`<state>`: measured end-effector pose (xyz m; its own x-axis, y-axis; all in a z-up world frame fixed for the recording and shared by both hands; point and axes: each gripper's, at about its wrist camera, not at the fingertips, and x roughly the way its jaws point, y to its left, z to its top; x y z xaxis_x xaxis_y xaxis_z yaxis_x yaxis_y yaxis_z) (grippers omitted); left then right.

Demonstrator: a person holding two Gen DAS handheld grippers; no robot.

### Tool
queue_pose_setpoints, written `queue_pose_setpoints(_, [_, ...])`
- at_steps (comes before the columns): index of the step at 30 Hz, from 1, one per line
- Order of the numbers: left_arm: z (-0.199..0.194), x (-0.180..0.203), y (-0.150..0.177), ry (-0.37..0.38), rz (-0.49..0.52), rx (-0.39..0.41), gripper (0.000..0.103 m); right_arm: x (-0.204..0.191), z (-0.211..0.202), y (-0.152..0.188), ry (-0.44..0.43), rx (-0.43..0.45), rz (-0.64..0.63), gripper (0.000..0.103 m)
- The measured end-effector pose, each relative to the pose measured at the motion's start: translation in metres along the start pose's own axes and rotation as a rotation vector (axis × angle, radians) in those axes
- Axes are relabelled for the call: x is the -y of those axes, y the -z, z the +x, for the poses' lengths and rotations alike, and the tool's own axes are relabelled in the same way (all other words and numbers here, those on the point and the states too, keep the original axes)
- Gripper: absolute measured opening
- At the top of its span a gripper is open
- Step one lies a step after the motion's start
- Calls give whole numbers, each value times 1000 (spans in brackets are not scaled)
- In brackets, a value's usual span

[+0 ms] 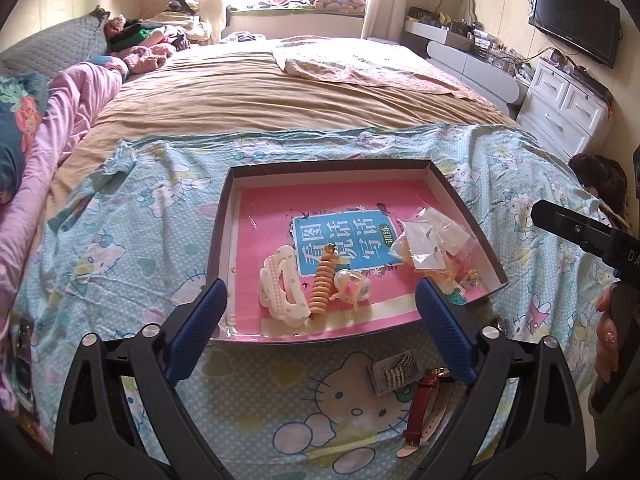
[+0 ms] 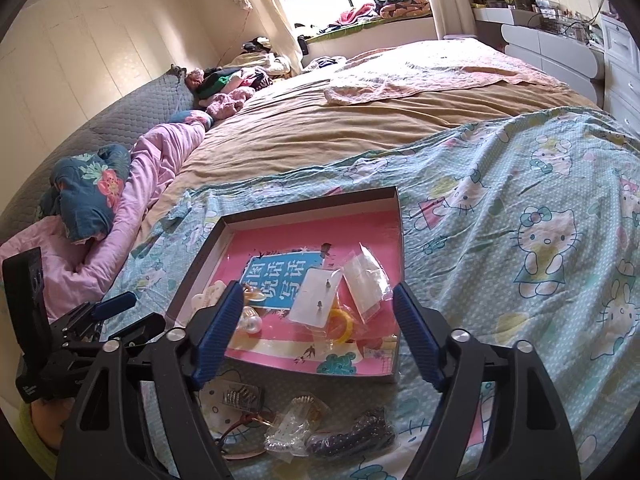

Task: Organize jewelry
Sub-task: 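Withdraw both open tools from the box toward the watch and black bag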

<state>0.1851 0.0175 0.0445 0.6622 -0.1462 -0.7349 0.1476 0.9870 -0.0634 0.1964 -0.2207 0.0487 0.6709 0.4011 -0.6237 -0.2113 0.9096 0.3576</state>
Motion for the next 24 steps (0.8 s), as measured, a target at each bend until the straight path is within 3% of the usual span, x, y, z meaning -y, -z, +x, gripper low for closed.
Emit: queue_pose_setpoints(24, [-52, 2, 13, -85, 14, 93, 94, -24, -42, 7, -16, 63, -54, 86])
